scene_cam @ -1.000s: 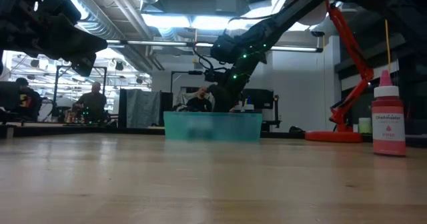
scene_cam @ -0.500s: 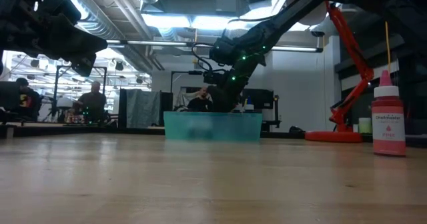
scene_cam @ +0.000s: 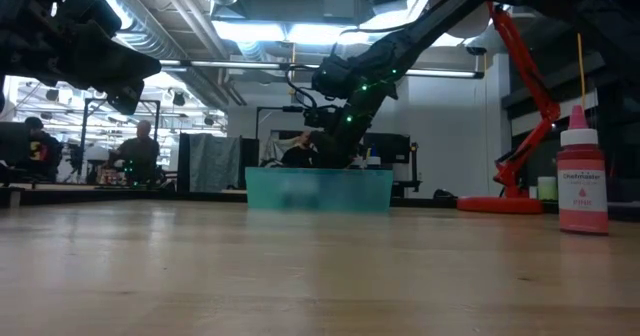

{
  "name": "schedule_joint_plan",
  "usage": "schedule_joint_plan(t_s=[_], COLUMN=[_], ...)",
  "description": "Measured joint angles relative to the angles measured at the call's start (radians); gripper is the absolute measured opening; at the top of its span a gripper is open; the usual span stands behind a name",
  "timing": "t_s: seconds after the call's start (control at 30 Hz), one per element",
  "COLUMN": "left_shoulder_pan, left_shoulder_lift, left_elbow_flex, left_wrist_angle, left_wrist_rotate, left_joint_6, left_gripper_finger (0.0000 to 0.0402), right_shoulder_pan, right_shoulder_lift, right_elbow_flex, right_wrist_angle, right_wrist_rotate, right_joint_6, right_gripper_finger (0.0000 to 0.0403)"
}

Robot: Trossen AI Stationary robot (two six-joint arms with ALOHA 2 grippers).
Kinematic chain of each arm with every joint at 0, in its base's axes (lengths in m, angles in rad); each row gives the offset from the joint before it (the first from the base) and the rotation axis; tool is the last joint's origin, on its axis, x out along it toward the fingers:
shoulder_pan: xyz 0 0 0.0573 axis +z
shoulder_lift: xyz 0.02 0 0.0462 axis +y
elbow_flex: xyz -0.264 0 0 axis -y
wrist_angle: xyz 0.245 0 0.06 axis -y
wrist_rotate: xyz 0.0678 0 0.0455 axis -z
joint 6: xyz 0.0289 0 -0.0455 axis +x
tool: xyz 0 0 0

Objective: Pick & Place food coloring
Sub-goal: Put the blue food coloring bottle into the bin

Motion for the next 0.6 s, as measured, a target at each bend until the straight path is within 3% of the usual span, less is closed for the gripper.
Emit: schedule_joint_plan(t_s=[0.6], left_shoulder_pan=[0.000], left_shoulder_lift=[0.000], left_elbow_flex=[0.000], left_wrist_angle=[0.000], left_wrist_rotate=[0.000], left_joint_6=[0.000], left_gripper_finger=[0.0008], right_shoulder_pan=[0.049], right_shoulder_lift=[-0.047], right_elbow_flex=[-0.006], right_wrist_angle=[-0.017], right_wrist_rotate=[0.059], right_joint_6=[-0.034], right_gripper_finger=[0.0085])
